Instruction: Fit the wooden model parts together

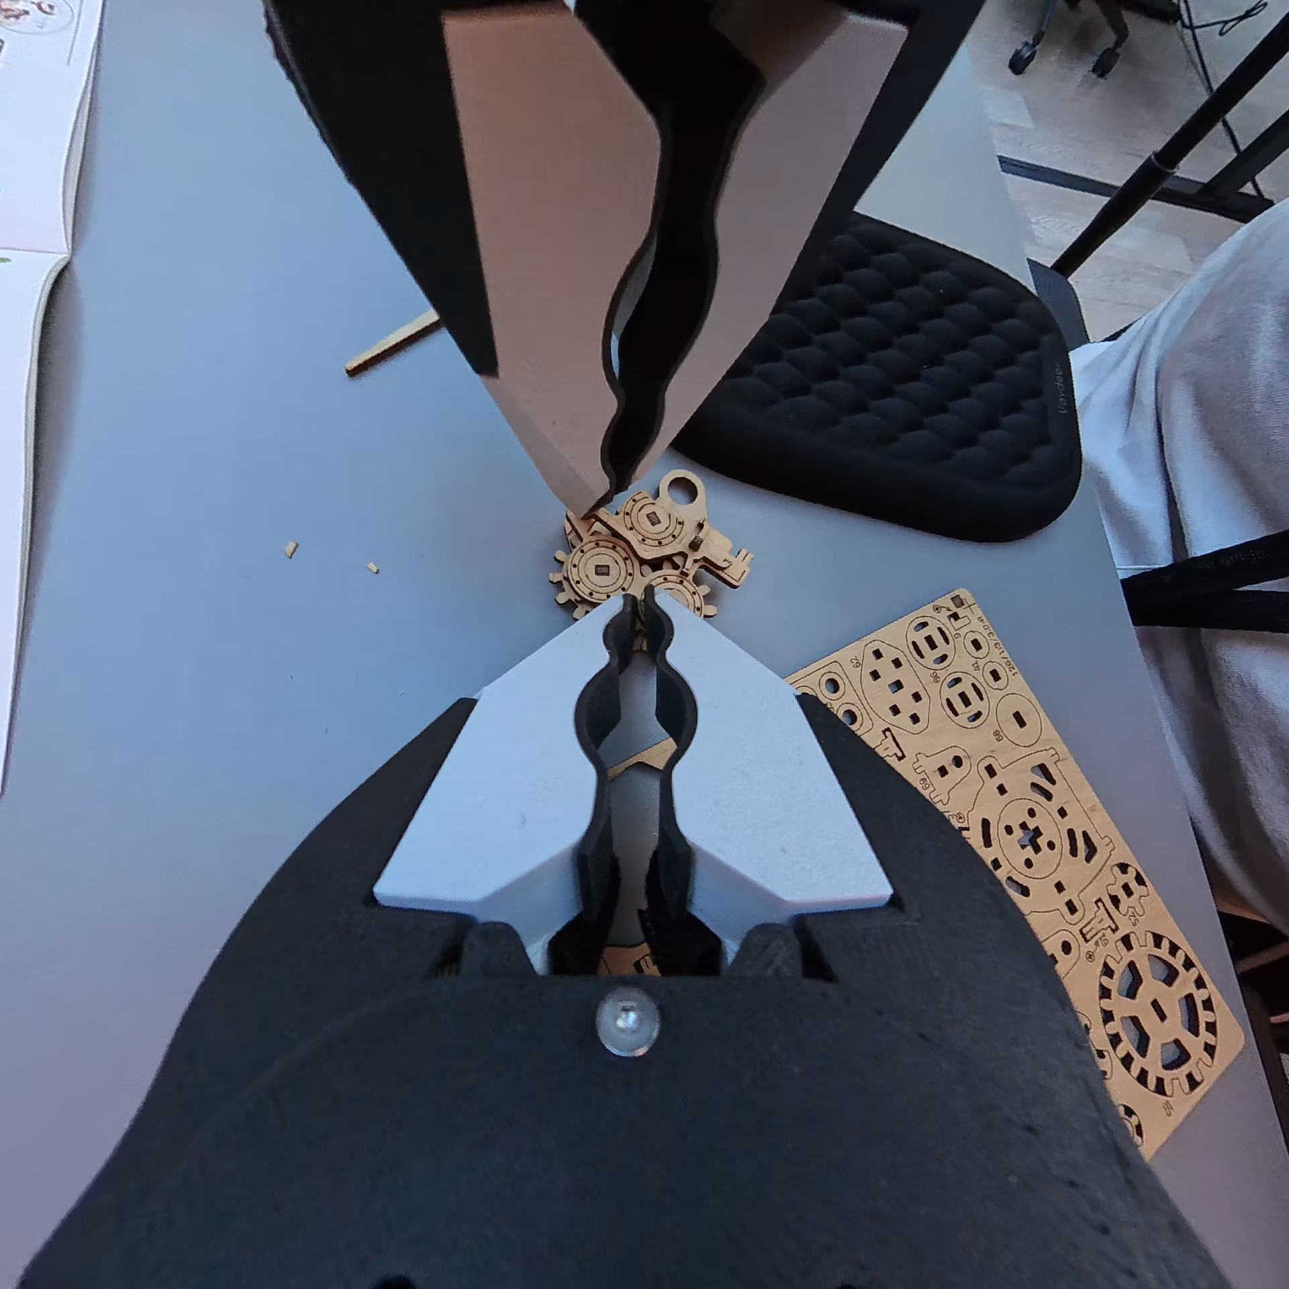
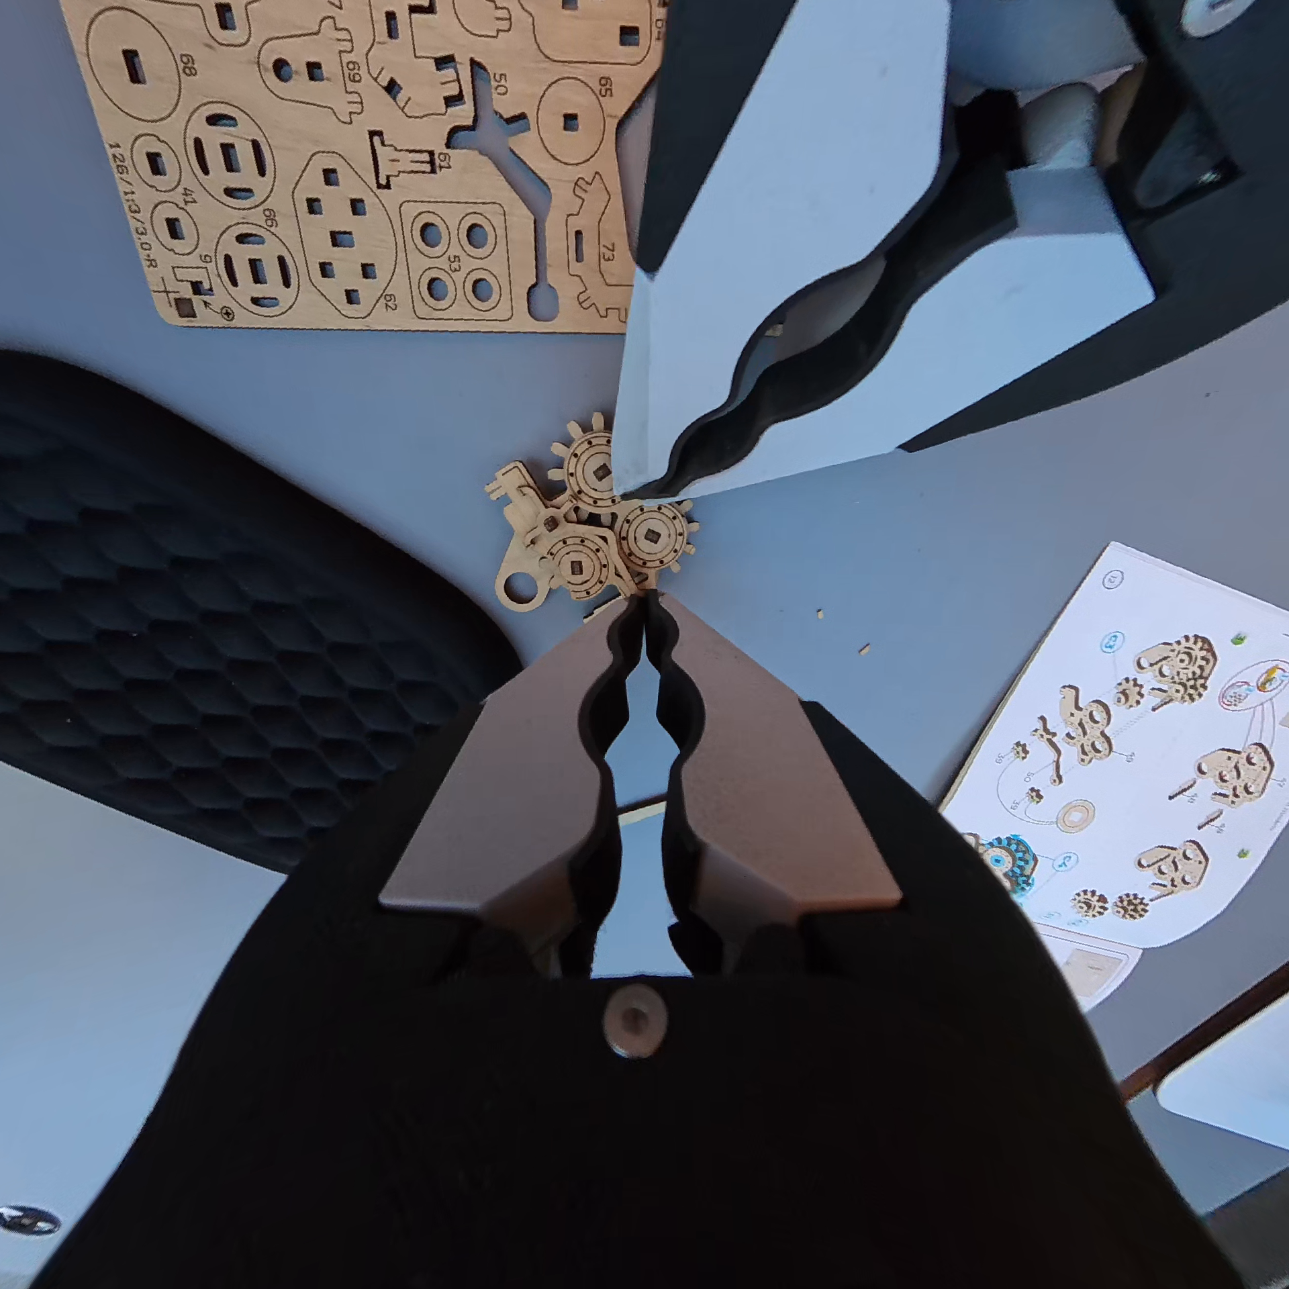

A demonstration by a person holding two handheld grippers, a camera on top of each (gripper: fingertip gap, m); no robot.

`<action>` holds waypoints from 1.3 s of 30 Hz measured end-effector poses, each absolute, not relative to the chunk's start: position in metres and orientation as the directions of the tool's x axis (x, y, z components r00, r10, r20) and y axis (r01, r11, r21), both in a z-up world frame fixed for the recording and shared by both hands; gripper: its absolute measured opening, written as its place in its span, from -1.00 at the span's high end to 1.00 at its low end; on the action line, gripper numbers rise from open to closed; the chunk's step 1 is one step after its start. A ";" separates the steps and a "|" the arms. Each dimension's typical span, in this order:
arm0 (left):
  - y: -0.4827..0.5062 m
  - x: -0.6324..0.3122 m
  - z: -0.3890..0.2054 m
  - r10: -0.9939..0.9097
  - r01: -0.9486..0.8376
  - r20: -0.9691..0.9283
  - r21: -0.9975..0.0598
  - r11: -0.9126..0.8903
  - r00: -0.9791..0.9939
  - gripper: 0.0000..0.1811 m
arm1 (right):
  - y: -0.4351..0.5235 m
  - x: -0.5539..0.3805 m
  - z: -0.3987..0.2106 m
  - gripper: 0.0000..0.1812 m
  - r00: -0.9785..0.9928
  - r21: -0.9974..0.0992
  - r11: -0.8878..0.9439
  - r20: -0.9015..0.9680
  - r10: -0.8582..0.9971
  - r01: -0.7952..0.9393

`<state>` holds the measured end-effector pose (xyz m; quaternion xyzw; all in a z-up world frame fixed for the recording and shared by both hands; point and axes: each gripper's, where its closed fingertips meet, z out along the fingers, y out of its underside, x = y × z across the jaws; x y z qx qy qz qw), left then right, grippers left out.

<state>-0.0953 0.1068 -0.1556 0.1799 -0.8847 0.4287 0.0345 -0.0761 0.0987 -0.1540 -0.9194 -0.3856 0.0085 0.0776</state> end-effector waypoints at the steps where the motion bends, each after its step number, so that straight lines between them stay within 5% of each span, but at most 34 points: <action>1: 0.107 -0.095 -0.156 -0.289 -0.347 0.214 -0.746 0.568 -0.933 1.00 | 0.099 -0.076 -0.154 1.00 0.697 -0.151 -0.685 0.047 0.715 0.713; 10: 0.106 -0.095 -0.156 -0.293 -0.347 0.210 -0.745 0.570 -0.933 1.00 | 0.100 -0.074 -0.152 1.00 0.725 -0.229 -0.694 0.102 0.681 0.683; 17: 0.105 -0.095 -0.156 -0.305 -0.356 0.211 -0.740 0.571 -0.929 1.00 | 0.110 -0.067 -0.127 0.94 0.958 -0.438 -0.852 0.106 0.267 0.286; 39: 0.102 -0.095 -0.156 -0.341 -0.382 0.214 -0.727 0.570 -0.915 1.00 | 0.098 -0.070 -0.152 0.96 0.980 -0.381 -0.905 0.134 0.147 0.188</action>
